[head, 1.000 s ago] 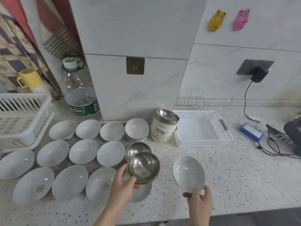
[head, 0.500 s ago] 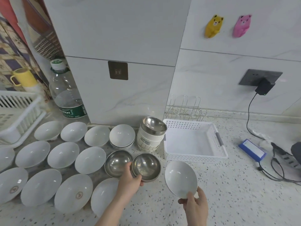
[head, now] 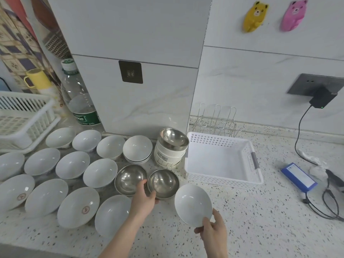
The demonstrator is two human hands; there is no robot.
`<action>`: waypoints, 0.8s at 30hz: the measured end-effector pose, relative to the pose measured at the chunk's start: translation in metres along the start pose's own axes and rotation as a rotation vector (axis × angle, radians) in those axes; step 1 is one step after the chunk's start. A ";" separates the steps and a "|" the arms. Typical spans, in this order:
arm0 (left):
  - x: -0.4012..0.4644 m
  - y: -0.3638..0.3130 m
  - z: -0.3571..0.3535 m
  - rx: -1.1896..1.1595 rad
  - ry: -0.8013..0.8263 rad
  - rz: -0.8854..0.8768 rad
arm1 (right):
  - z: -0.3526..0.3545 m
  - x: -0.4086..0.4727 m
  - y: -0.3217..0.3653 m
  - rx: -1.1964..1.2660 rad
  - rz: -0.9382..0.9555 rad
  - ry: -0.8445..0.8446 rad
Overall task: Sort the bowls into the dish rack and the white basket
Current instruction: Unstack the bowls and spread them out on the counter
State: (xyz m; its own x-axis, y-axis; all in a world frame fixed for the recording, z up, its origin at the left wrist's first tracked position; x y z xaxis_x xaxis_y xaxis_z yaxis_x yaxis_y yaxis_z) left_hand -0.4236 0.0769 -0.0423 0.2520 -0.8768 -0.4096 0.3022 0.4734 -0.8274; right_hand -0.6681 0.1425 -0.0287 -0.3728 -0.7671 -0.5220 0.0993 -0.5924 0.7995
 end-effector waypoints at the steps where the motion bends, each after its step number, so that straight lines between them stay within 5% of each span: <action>1: -0.001 0.002 0.000 -0.006 0.000 0.011 | 0.000 0.000 0.000 -0.008 0.004 0.020; 15: -0.029 0.014 0.035 -0.130 -0.034 0.099 | -0.030 -0.006 -0.009 -0.315 0.127 0.361; 24: -0.032 0.023 0.067 -0.314 -0.125 0.118 | -0.064 -0.018 -0.016 -0.427 0.123 0.414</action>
State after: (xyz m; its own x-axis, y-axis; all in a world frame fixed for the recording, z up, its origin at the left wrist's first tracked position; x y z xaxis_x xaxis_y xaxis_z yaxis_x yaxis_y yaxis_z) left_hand -0.3633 0.1219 -0.0226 0.3842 -0.7913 -0.4756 -0.0285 0.5047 -0.8628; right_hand -0.6036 0.1506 -0.0513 0.0465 -0.8175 -0.5741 0.5123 -0.4739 0.7162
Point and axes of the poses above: each hand's wrist, its own x-axis towards the middle knuckle, its own z-axis out of the back of the hand, y = z × x, the point moved 6 cm from there along x, towards the middle knuckle, and after that the axes turned 5 degrees about -z, right-handed, at the moved point
